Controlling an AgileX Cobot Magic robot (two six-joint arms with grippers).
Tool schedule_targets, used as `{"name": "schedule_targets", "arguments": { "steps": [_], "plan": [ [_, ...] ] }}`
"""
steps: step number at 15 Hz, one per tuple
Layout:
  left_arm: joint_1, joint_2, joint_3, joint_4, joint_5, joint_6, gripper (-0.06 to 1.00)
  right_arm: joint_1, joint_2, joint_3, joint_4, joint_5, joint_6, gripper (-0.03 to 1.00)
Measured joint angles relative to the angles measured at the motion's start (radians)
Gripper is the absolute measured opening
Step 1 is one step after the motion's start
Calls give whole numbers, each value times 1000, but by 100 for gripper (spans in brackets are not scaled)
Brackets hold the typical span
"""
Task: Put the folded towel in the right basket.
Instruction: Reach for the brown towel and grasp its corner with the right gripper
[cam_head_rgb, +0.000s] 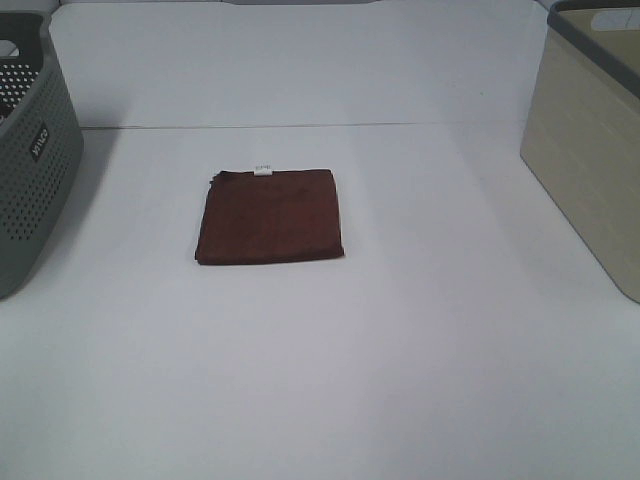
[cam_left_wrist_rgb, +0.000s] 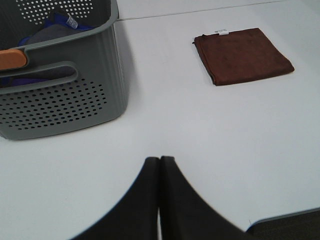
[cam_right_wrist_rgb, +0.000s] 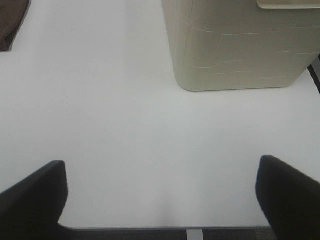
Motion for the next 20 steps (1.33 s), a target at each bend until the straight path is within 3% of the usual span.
{"name": "schedule_targets", "arguments": {
  "steps": [13, 20],
  "plan": [
    [0, 0, 0, 0, 0, 0, 0, 0, 8, -1, -7, -6, 0, 98],
    [0, 0, 0, 0, 0, 0, 0, 0, 366, -135, -7, -112, -1, 97]
  ]
}}
